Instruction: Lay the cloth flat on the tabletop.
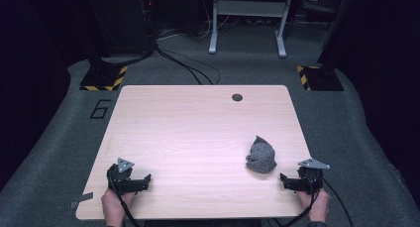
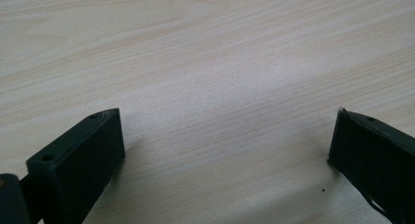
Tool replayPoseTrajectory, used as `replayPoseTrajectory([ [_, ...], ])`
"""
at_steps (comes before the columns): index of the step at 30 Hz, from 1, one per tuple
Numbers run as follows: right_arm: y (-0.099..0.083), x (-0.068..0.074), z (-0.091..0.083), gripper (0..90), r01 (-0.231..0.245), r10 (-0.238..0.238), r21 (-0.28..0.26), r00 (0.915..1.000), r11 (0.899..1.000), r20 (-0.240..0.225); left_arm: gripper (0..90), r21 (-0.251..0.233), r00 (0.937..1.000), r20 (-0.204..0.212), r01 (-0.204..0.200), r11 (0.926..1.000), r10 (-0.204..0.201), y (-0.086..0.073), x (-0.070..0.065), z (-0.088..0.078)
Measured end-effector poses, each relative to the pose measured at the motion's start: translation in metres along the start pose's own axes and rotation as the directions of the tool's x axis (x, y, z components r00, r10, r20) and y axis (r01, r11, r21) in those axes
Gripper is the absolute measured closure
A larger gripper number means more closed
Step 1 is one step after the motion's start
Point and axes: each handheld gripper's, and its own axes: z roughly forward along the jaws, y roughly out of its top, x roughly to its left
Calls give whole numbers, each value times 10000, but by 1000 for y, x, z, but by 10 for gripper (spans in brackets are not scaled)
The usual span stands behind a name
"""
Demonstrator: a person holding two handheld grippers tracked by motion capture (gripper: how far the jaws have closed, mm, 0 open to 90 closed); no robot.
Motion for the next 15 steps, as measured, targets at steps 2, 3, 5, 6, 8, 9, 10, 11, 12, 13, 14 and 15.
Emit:
replayPoseTrajectory([
  [2,0,0,0,25,-6,6,5,10000,10000,4,0,10,10000,-9,15,10000,-15,0,0,0],
  [3,0,0,0,25,-6,6,5,10000,10000,4,0,10,10000,-9,15,10000,-15,0,0,0],
  [5,0,0,0,25,-4,4,8,10000,10000,3,1,5,10000,-13,21,10000,-21,0,0,0],
  [6,0,0,0,25,-7,7,3,10000,10000,4,1,3,10000,-17,19,10000,-19,0,0,0],
  [8,0,0,0,24,53,-53,-6,10000,10000,-35,1,0,10000,-23,28,10000,-28,0,0,0],
  [9,0,0,0,22,-5,5,44,10000,10000,-57,1,1,10000,-32,36,10000,-36,0,0,0],
  [10,0,0,0,22,20,-19,51,10000,10000,-74,1,4,10000,-36,36,10000,-36,0,0,0],
  [11,0,0,0,22,23,-23,60,10000,10000,-64,1,0,10000,-36,41,10000,-41,0,0,0],
  [12,0,0,0,22,23,-23,60,10000,10000,-64,1,0,10000,-36,41,10000,-41,0,0,0],
  [13,0,0,0,21,8,-7,80,10000,10000,-65,1,-1,10000,-34,45,10000,-45,0,0,0],
  [14,0,0,0,21,8,-7,80,10000,10000,-65,1,-1,10000,-34,45,10000,-45,0,0,0],
  [15,1,0,0,19,-34,34,99,10000,9999,-54,1,4,10000,-34,39,10000,-39,0,0,0],
])
